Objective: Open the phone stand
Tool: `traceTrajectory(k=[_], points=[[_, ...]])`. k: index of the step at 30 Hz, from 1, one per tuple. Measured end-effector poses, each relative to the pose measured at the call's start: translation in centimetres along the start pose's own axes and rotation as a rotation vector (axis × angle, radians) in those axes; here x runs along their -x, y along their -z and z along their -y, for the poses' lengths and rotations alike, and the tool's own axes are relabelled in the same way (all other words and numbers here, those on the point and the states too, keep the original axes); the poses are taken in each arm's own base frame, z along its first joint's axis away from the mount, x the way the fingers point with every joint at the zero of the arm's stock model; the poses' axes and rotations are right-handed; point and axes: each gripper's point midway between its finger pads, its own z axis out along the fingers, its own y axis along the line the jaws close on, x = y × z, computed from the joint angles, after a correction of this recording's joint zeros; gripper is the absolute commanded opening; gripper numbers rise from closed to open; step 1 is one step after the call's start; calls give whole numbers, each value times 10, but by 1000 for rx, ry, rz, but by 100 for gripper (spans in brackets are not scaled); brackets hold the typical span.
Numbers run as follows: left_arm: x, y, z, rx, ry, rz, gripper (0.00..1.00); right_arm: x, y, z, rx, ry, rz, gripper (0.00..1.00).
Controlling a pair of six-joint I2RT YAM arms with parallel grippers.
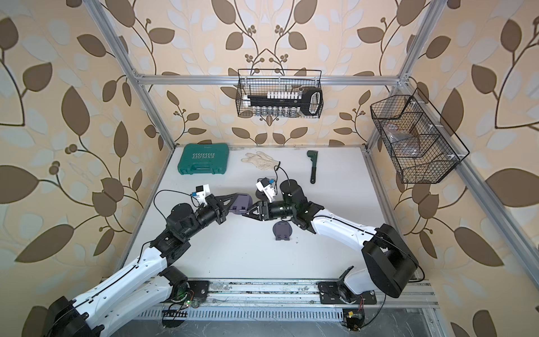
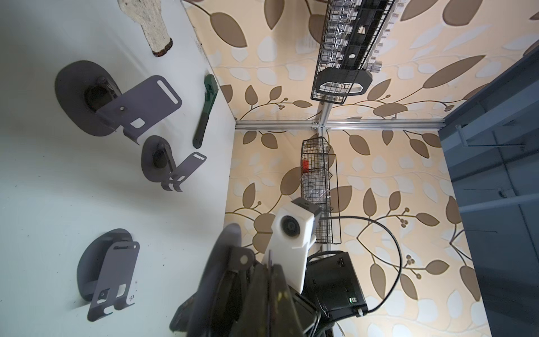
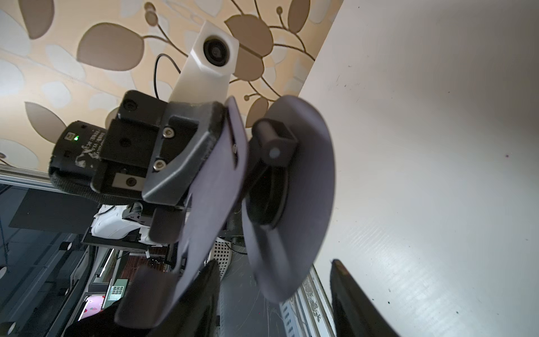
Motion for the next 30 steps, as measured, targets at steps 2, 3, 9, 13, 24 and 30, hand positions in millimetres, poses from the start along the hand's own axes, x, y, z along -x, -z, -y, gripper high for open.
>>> traceTrajectory(k=[2,3,9,13,24,30], points=[[0,-1,1,-4,-1,-4,0,1,-2,2,-3,-3,-2,54],[-1,-1,1,-7,-2,-6,0,2,-4,3,-5,-5,-2,53],[-4,-4,-1,-2,8,-31,0,8,-6,7,-27,-7,21,34],[-6,-4,-1,-3,12,-40,0,13,-6,5,-28,10,33,25],[-5,-3,-1,-16,16,-41,0,17,-5,0,-12,6,42,0],[-7,-3,3,-28,-2,-58,0,18,-3,-4,-2,12,51,0]])
